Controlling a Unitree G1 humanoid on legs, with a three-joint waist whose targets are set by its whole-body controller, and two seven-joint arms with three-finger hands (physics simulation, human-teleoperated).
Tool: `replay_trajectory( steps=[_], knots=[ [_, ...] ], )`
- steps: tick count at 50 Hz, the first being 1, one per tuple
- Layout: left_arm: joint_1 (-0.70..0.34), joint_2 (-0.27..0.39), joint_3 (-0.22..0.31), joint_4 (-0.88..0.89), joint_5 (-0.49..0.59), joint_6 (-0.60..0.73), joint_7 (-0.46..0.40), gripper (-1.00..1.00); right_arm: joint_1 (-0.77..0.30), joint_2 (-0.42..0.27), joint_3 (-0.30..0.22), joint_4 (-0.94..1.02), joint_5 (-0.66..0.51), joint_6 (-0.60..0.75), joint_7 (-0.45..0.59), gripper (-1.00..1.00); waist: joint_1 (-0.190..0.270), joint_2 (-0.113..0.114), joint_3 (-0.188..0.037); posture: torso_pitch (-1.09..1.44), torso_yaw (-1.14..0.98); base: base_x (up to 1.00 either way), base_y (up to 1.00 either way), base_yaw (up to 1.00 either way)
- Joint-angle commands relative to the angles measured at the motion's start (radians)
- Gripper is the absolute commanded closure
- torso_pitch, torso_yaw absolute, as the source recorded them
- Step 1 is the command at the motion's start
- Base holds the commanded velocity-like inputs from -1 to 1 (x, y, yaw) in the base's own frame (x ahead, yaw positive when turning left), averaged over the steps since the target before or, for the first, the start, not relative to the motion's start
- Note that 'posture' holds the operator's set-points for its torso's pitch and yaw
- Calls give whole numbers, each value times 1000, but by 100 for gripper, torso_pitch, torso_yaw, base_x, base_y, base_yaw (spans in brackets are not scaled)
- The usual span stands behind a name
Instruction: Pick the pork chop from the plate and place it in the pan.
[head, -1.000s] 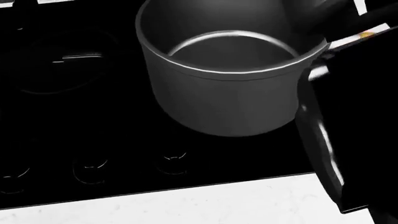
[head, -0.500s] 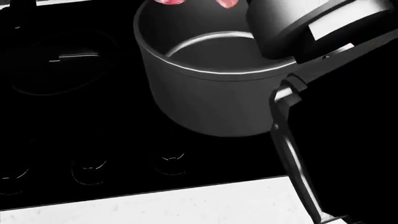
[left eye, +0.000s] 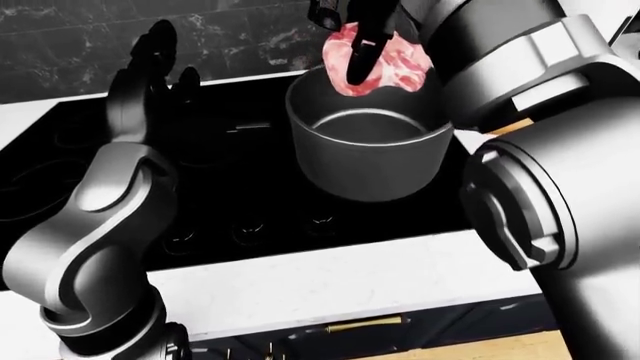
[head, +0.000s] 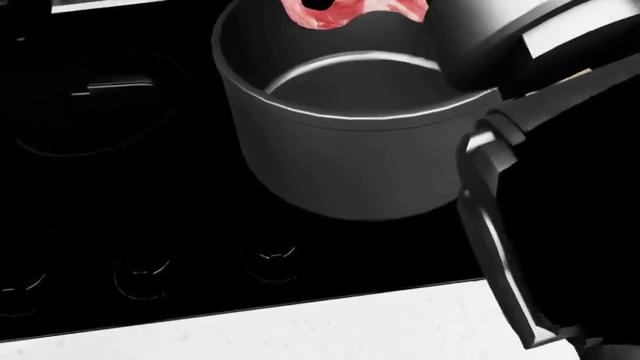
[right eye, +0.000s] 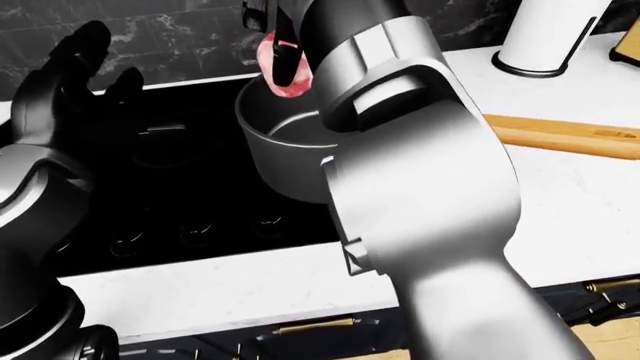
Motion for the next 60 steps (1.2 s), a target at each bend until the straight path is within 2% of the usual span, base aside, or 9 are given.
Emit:
replay_trajectory(
  steps=[1,17,28,45,60],
  knots=[
    [-25,13,11,-18,6,-36,-2,-100,-36,-13,-9,-38,-5,-10,-27,100,0,2,-31,0,0,0,0,0],
    [-31,21,24,-16,-15,-31,7,-100,2,-15,-22,-9,-13,0,-44,100,0,2,-34,0,0,0,0,0],
    [-34,33,34,-13,-37,-32,18,-100,-7,-32,-2,10,-78,4,64,100,-2,2,-34,0,0,0,0,0],
    [-39,45,37,-9,-64,-39,33,-100,28,-12,-40,21,-80,8,-12,100,-2,4,-36,0,0,0,0,0],
    [-40,57,40,-10,-90,-39,50,-100,53,10,-32,20,-77,22,-1,100,-3,5,-38,0,0,0,0,0]
  ],
)
